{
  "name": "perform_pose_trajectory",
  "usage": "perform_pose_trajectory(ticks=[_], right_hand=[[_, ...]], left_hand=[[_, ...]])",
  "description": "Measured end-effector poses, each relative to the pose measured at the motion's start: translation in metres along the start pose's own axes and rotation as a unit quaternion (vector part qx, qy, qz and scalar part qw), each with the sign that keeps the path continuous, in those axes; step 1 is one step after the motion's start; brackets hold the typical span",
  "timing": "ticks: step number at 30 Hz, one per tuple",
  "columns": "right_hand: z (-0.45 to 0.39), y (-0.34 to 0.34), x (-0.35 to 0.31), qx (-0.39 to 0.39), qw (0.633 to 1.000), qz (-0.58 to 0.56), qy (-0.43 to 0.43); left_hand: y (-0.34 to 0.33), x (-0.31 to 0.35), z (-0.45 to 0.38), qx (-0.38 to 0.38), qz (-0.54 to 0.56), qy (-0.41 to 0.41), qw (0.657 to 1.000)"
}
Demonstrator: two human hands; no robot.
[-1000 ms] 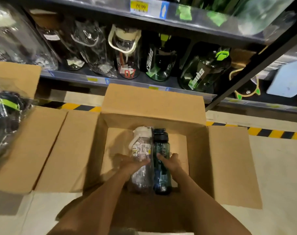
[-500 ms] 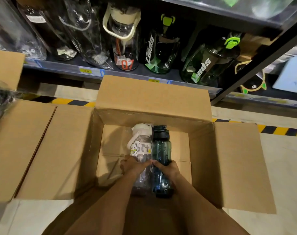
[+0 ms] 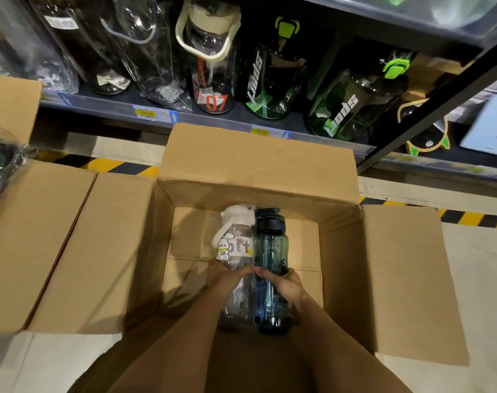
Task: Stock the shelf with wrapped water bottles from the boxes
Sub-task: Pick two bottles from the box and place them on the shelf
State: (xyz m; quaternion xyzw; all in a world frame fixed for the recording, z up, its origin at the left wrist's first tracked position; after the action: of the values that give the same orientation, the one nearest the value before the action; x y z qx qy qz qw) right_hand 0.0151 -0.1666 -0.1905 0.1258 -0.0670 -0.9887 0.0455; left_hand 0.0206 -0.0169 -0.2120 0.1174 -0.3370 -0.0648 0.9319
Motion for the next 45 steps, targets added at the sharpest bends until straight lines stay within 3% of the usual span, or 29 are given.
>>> perform_pose_trajectory(ticks=[6,12,28,36,45], right_hand=[[0.04,0.007,-0.002,-0.035,0.999,-0.008,-0.031],[0.119,0.016,-0.014,-0.031,0.998,0.052,0.021],[0.447,0.032,-0.121,-0.081,0.981,0.036,0.171],[0.636,0.028,-0.217,-0.081,0.94,0.078,0.323],[0.831,-0.004,-0.297,-0.093,0.865,0.092,0.485]], left_hand=[[0.02,0.017,0.033,-0.043,0.02,-0.015,0.999],[0.055,0.06,0.101,-0.088,0.096,-0.036,0.991],[0.211,0.26,0.358,-0.047,0.168,-0.215,0.961],[0.302,0.393,0.474,0.029,0.189,-0.338,0.922],[0.415,0.521,0.616,0.123,0.205,-0.481,0.844]])
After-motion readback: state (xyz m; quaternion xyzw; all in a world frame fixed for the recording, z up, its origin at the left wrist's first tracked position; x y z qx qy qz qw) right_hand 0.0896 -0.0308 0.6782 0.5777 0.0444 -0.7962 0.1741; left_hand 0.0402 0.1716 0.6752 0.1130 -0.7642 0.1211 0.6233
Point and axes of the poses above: each hand's wrist, its own z-axis away from the middle knuckle, its own y-axis out of the back of the hand, x = y × z, the point moved 2 cm from there along -z, towards the middle knuckle, and after that the axes turned 14 degrees about -y, right-handed, at the moved point
